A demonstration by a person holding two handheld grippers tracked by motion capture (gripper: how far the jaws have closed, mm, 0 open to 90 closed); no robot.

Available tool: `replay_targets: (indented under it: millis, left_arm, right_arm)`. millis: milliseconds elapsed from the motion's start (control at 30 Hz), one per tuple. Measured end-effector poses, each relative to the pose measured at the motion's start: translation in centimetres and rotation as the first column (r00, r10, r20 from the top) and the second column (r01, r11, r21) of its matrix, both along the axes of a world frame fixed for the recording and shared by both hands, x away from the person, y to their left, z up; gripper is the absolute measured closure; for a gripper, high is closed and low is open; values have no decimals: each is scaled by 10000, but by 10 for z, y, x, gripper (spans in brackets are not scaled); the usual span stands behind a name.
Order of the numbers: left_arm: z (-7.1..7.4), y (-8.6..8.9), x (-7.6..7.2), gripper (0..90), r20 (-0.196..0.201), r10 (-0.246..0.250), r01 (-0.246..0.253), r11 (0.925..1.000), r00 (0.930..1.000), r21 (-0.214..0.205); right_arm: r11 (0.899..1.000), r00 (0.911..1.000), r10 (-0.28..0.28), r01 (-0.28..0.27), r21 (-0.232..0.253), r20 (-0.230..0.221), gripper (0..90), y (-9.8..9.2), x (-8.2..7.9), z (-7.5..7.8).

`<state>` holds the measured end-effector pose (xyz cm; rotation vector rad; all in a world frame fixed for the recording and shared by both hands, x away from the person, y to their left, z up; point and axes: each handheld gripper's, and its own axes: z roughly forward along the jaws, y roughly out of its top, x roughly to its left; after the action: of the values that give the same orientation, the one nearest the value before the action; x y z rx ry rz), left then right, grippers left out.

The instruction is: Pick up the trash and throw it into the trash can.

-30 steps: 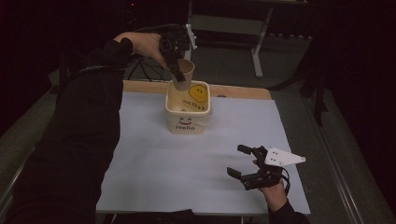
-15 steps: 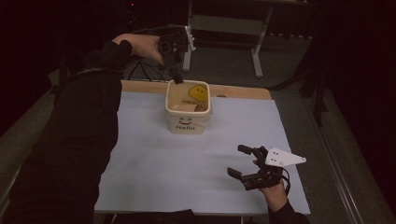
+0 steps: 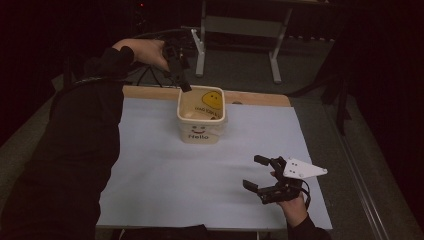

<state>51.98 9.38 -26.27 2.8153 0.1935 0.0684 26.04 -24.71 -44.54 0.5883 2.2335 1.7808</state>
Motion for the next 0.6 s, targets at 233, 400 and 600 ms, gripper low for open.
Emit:
replay_targets:
  millis: [233,400,600]
  left_arm:
    - [-1,10,-12,3,3,45,-45,9997,10000,-221]
    - [-4,24,-22,3,-101,159,-162,9994,9998,-313]
    - [-9,45,-33,3,-310,341,-351,9988,9989,-326]
  right_arm:
    - [10000,10000,54,-54,-21,40,121,2,0,1]
    - [9999,9999,103,-103,-105,17,120,5,1,1]
    - [9998,9999,110,-110,-153,-17,121,7,3,0]
